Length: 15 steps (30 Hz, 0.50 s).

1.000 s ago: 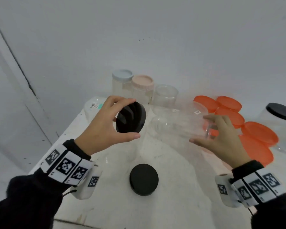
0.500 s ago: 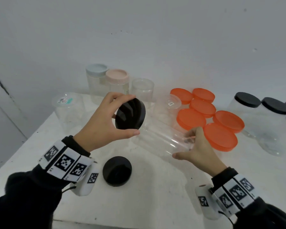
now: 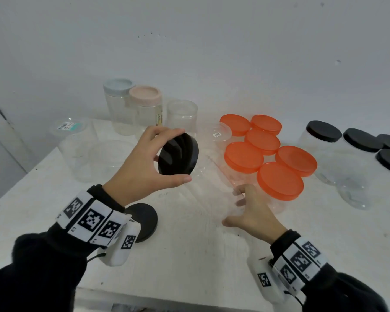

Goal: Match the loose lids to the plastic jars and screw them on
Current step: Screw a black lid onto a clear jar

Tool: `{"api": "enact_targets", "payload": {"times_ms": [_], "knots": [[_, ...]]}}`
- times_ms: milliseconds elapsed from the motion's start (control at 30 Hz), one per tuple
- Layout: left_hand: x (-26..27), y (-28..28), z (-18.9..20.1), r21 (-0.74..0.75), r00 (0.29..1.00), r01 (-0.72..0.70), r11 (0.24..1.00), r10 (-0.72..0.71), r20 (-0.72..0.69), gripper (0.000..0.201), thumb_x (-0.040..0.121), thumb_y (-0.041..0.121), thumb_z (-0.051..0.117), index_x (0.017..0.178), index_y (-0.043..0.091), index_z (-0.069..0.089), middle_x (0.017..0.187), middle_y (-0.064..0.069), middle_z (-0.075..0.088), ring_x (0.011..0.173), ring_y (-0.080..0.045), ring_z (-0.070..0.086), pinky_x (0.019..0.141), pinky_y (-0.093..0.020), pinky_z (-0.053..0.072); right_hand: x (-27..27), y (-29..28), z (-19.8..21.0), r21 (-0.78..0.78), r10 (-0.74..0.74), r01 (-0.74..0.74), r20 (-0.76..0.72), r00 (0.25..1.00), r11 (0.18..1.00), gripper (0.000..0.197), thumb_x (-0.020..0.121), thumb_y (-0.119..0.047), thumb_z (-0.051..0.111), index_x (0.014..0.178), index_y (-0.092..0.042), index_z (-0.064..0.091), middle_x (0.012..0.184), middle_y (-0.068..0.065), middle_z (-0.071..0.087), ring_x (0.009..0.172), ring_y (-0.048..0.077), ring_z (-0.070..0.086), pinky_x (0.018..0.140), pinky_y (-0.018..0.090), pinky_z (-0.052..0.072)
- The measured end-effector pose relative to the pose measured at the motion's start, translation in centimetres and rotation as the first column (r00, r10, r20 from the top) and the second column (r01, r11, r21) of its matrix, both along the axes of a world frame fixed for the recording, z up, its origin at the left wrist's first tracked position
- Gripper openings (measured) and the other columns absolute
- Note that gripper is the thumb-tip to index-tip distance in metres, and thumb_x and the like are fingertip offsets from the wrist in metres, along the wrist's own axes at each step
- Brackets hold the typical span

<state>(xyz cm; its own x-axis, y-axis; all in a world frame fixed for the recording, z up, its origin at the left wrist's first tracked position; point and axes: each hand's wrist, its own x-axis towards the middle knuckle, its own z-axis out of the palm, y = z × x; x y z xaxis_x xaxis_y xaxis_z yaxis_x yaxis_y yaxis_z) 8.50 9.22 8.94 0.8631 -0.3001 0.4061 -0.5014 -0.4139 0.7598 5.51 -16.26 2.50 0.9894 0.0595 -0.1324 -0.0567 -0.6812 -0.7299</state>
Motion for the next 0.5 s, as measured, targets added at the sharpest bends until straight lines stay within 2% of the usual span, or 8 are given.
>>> {"api": "enact_targets", "payload": {"times_ms": [133,267,400,500], "knots": [[0.1,-0.7,-0.2,0.013,1.0,-0.022,1.0,0.022,-0.015,0.082,0.055,0.056,0.07,0.13,0.041,0.043,0.124,0.016,0.038,0.114,0.004,0.043,0.086,-0.004,0.04,0.4,-0.6,-0.5,0.038,0.0,0.001,-0.026,1.0,0.999,0.069,0.06,-0.018,0.083,0.11,-0.021,0.036,0.114,-0.003,0.046,0.103,0.011,0.05,0.063,0.017,0.045],[0.2,-1.2,-0.5,0.018,0.999,-0.032,0.999,0.032,-0.036,0.082,0.054,0.057,0.07,0.13,0.041,0.042,0.125,0.016,0.037,0.113,0.006,0.043,0.084,-0.002,0.039,0.9,-1.1,-0.7,0.062,0.03,-0.027,-0.052,0.998,0.998,0.074,0.057,-0.019,0.087,0.108,-0.02,0.034,0.112,-0.001,0.047,0.105,0.01,0.05,0.062,0.016,0.043],[0.6,-1.8,-0.6,0.015,0.999,-0.024,1.0,0.025,-0.043,0.081,0.054,0.056,0.071,0.129,0.042,0.042,0.125,0.017,0.037,0.114,0.003,0.044,0.083,-0.002,0.04,1.4,-1.6,-1.1,0.096,0.087,-0.08,-0.075,0.993,0.992,0.082,0.053,-0.025,0.09,0.109,-0.023,0.03,0.119,-0.001,0.044,0.114,0.009,0.047,0.076,0.021,0.048],[0.9,-2.2,-0.6,0.002,0.999,-0.015,1.0,0.015,-0.046,0.082,0.055,0.054,0.071,0.13,0.04,0.043,0.124,0.017,0.037,0.114,0.004,0.044,0.084,-0.003,0.04,1.7,-2.0,-1.3,0.123,0.128,-0.119,-0.072,0.989,0.985,0.081,0.058,-0.023,0.089,0.113,-0.021,0.029,0.125,-0.004,0.04,0.119,0.005,0.039,0.077,0.013,0.041]]}}
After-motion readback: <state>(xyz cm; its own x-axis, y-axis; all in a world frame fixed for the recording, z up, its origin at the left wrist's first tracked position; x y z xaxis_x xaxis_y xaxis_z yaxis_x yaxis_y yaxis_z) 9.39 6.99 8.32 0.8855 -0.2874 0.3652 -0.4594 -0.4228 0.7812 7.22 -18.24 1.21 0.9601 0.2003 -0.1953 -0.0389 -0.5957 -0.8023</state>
